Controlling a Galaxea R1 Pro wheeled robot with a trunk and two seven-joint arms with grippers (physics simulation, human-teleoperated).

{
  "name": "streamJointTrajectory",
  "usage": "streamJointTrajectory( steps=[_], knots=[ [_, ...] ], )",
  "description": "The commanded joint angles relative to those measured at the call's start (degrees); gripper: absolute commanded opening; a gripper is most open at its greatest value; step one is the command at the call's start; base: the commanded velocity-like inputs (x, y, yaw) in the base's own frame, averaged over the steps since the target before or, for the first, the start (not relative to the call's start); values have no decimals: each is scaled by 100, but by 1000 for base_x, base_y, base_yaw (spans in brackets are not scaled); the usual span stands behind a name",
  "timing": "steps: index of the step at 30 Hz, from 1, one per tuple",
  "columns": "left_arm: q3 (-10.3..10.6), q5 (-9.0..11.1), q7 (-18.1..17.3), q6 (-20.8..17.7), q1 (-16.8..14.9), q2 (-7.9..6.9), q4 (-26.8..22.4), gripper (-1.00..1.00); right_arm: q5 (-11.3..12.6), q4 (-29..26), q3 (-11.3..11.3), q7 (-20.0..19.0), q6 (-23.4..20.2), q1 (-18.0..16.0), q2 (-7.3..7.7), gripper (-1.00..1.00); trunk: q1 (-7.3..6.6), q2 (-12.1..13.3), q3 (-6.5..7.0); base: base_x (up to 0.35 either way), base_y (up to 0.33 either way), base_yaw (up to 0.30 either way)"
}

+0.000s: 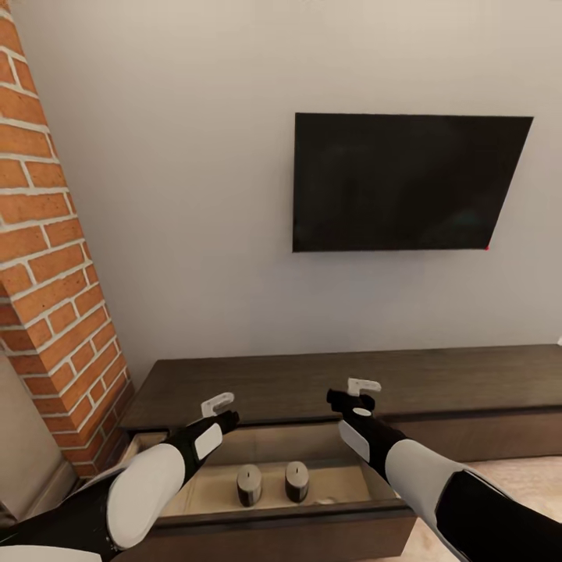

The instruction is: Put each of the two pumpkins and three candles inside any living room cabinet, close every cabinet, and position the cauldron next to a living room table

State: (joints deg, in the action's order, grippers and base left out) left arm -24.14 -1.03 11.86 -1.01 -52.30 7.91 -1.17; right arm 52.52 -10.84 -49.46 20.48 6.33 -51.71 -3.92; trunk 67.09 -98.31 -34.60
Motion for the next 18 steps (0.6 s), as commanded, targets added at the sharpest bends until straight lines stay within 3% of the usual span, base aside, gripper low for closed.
streamJointTrajectory(
  steps=[1, 18],
  knots=[
    [-21, -11, 18, -9, 6, -5, -6, 100, 59, 9, -45, 22, 26, 6, 3, 100, -23, 39, 13, 0, 0, 0],
    [-21, -20, 18, -4, 189, -53, -6, 100, 49, 54, -47, 22, 26, 56, 5, 100, -397, 720, 318, 0, 0, 0]
  ],
)
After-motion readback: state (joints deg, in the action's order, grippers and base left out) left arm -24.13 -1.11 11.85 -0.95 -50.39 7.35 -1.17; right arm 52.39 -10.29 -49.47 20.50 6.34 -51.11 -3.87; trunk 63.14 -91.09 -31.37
